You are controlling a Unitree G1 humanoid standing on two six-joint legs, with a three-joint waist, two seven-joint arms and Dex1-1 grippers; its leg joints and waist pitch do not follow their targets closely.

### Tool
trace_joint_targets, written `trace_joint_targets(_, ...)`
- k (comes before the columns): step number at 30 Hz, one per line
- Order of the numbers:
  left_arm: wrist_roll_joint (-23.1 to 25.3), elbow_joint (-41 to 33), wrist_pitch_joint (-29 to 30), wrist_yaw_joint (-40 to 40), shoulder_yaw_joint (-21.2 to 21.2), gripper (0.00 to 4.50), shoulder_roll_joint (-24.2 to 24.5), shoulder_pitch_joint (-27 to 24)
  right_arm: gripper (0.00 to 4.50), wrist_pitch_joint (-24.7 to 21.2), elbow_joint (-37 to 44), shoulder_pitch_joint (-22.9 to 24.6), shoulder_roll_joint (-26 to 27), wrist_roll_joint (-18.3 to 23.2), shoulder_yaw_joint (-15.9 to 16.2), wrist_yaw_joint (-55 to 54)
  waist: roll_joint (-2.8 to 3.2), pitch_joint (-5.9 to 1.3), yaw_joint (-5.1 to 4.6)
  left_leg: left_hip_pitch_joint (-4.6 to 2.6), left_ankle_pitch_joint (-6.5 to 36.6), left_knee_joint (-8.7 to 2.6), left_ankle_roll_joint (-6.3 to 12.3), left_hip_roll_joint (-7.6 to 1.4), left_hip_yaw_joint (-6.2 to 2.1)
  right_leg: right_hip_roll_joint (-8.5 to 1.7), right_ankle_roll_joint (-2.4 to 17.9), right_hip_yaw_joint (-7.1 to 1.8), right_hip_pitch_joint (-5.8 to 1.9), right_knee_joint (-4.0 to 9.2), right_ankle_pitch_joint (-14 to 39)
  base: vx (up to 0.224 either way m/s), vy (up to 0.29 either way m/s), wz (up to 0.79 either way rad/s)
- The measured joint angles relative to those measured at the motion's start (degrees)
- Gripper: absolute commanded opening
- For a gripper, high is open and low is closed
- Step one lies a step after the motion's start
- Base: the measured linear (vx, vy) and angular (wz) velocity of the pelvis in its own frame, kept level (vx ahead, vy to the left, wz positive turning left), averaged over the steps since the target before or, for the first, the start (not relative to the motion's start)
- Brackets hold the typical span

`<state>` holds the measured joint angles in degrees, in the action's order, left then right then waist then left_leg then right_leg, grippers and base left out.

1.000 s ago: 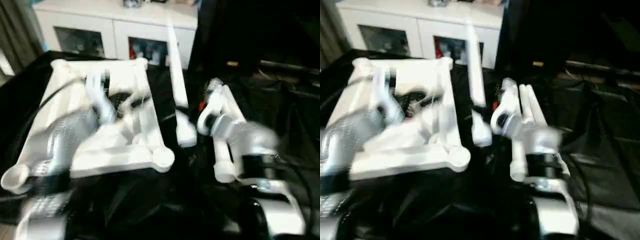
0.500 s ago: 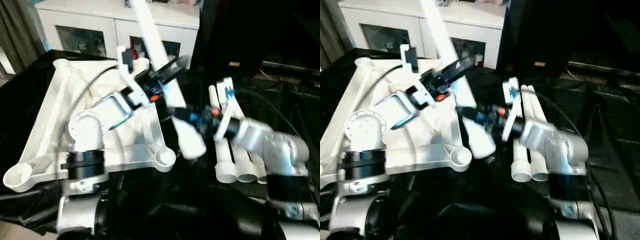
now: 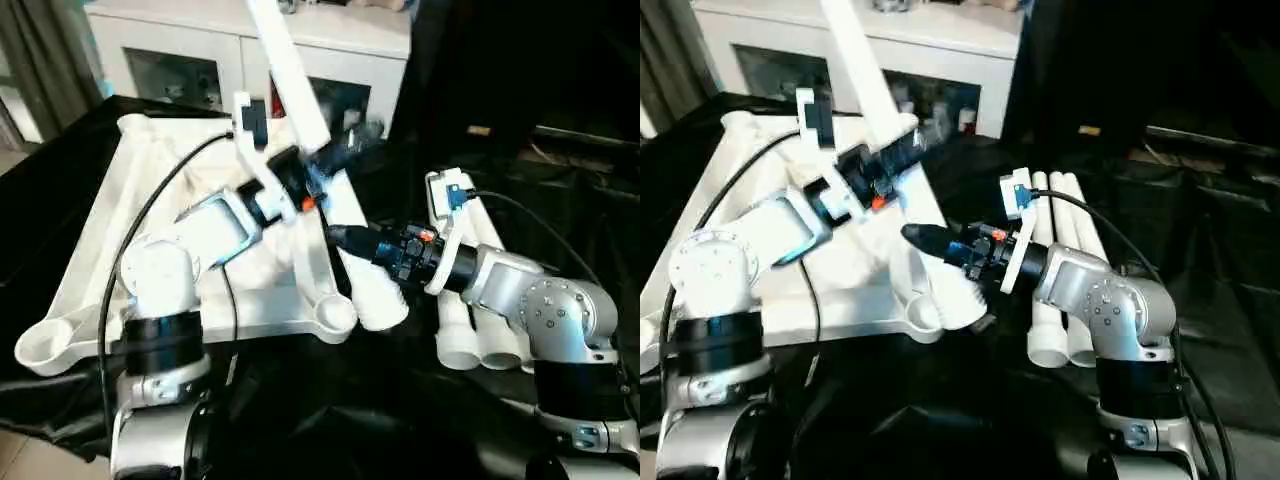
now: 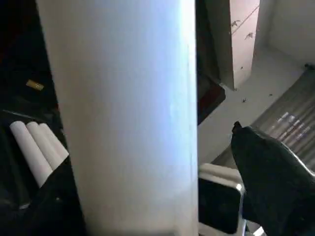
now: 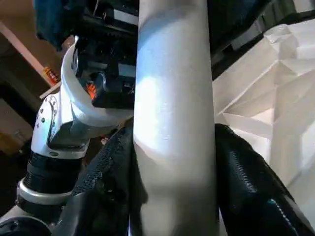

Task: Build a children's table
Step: Move to table

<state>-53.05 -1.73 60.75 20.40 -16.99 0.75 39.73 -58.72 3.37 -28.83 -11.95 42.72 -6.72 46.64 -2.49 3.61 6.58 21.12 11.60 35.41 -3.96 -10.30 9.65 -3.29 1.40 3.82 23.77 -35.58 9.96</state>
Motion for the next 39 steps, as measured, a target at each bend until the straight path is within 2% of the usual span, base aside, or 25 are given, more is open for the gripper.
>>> trace_joint_targets(4,0.87,-0.26,0.04,-0.29,0.56,3.23,0.43,-0.36,1.86,0.03,-0.01,0.00,-0.02,0.09,0.44,-0.25,0.02,0.01,-0.02,0.01,0.00,-0.01,-0.01,-0.02,0.00,0.00,-0.14,0.02,-0.06,0.16,-0.02,0.000,0.000,0.00)
trace_joint_targets(6,0.88,-0.26,0.00,-0.67,0.52,3.20,0.37,-0.39,1.86,0.07,-0.01,0.00,-0.06,0.15,0.44,-0.24,0.02,0.01,-0.07,0.01,-0.01,-0.04,-0.01,-0.02,0.00,0.00,-0.20,0.04,-0.11,0.28,-0.09,0.000,0.000,0.00)
trace_joint_targets(8,0.77,-0.26,-0.25,-0.86,0.48,2.86,0.35,-0.57,1.86,0.09,0.00,0.00,-0.06,0.32,0.45,-0.27,0.02,0.01,-0.13,0.02,0.00,-0.05,-0.01,-0.02,0.00,0.00,-0.21,0.03,-0.13,0.36,-0.14,0.000,0.000,0.00)
trace_joint_targets(12,0.45,-0.09,-0.92,-0.87,0.09,2.67,-0.16,-0.79,1.86,0.17,0.48,0.00,-0.40,0.68,0.45,-0.41,0.02,0.01,-0.14,0.03,0.00,-0.08,-0.01,-0.02,0.00,0.00,-0.21,0.04,-0.13,0.39,-0.14,0.000,0.000,0.00)
trace_joint_targets(13,0.44,0.02,-1.00,-0.87,-0.01,2.43,-0.34,-0.80,1.86,0.18,0.52,0.00,-0.48,0.69,0.45,-0.48,0.02,0.01,-0.14,0.03,0.00,-0.08,-0.01,-0.02,0.00,0.00,-0.21,0.04,-0.13,0.38,-0.14,0.000,0.000,0.00)
trace_joint_targets(17,0.46,0.26,-1.36,-1.34,-0.13,2.28,-0.61,-0.91,1.86,0.22,0.66,0.00,-0.63,0.75,0.45,-0.51,0.02,0.01,-0.14,0.03,0.00,-0.10,-0.01,-0.02,0.00,0.00,-0.21,0.04,-0.12,0.39,-0.14,0.000,0.000,0.00)
trace_joint_targets(18,0.46,0.26,-1.40,-1.42,-0.12,2.01,-0.64,-0.91,1.86,0.22,0.69,0.00,-0.68,0.75,0.45,-0.52,0.02,0.01,-0.14,0.03,0.00,-0.09,-0.01,-0.02,0.01,0.00,-0.21,0.04,-0.12,0.39,-0.14,0.000,0.000,0.00)
trace_joint_targets(23,0.45,0.23,-1.61,-2.07,-0.06,1.87,-0.66,-0.91,1.86,0.51,0.70,0.00,-0.89,0.69,0.55,-0.73,0.02,0.01,-0.14,0.02,0.00,-0.10,-0.01,-0.02,0.00,0.00,-0.21,0.04,-0.12,0.40,-0.14,0.000,0.000,0.00)
trace_joint_targets(24,0.54,0.21,-1.79,-2.11,0.00,1.84,-0.45,-0.91,2.42,0.82,0.69,0.00,-0.89,0.58,0.66,-0.87,0.02,0.01,-0.15,0.02,0.00,-0.10,-0.01,-0.02,0.00,0.00,-0.21,0.04,-0.13,0.39,-0.14,0.000,0.000,0.00)
trace_joint_targets(26,1.65,-0.07,-2.56,-2.50,0.91,1.84,0.00,-0.90,2.56,1.96,0.55,0.00,-0.61,-0.16,1.36,-1.88,0.02,0.01,-0.16,0.01,-0.01,-0.10,-0.01,-0.02,0.00,0.00,-0.21,0.04,-0.13,0.39,-0.14,0.000,0.000,0.00)
trace_joint_targets(28,4.67,-0.73,-3.47,-4.01,3.37,1.84,0.46,-0.89,2.64,3.50,0.02,-0.03,-0.47,-2.49,2.69,-4.05,0.03,0.02,-0.19,0.02,-0.01,-0.10,-0.02,-0.02,0.00,0.00,-0.22,0.04,-0.12,0.40,-0.15,0.000,0.000,0.00)
trace_joint_targets(30,6.84,-0.94,-4.09,-5.13,4.66,1.84,1.03,-0.84,2.98,5.16,-0.05,-0.11,-0.50,-4.58,3.89,-5.20,0.05,0.03,-0.20,0.02,-0.01,-0.11,-0.03,-0.02,0.00,0.00,-0.22,0.04,-0.12,0.39,-0.14,0.000,0.000,0.00)
trace_joint_targets(34,13.66,-0.89,-5.45,-8.56,9.50,1.84,3.38,1.02,3.02,11.03,-0.05,-0.23,-2.45,-13.44,11.29,-7.78,0.08,0.05,-0.25,0.03,-0.04,-0.14,-0.07,-0.02,0.00,0.00,-0.28,0.04,-0.11,0.40,-0.14,0.000,0.000,0.00)
trace_joint_targets(35,15.36,-0.90,-6.01,-9.67,10.43,1.84,3.68,2.15,3.02,12.91,-0.13,-0.23,-2.87,-16.76,14.53,-8.73,0.08,0.05,-0.28,0.02,-0.04,-0.15,-0.07,-0.02,0.00,0.00,-0.28,0.04,-0.11,0.41,-0.14,0.000,0.000,0.00)
trace_joint_targets(38,17.00,-1.14,-6.96,-11.08,11.50,1.84,3.82,3.66,3.02,15.63,-1.98,-0.53,-1.83,-20.92,18.68,-11.08,0.14,0.05,-0.43,0.02,-0.03,-0.17,-0.07,-0.02,0.00,0.00,-0.25,0.04,-0.12,0.42,-0.16,0.000,0.000,0.00)
trace_joint_targets(39,17.43,-1.46,-7.16,-11.24,11.94,1.84,3.91,3.67,3.02,16.67,-3.14,-0.69,-0.91,-21.81,19.20,-12.00,0.18,0.07,-0.57,0.04,-0.03,-0.17,-0.07,-0.02,0.00,0.00,-0.23,0.04,-0.11,0.42,-0.17,0.000,0.000,0.00)
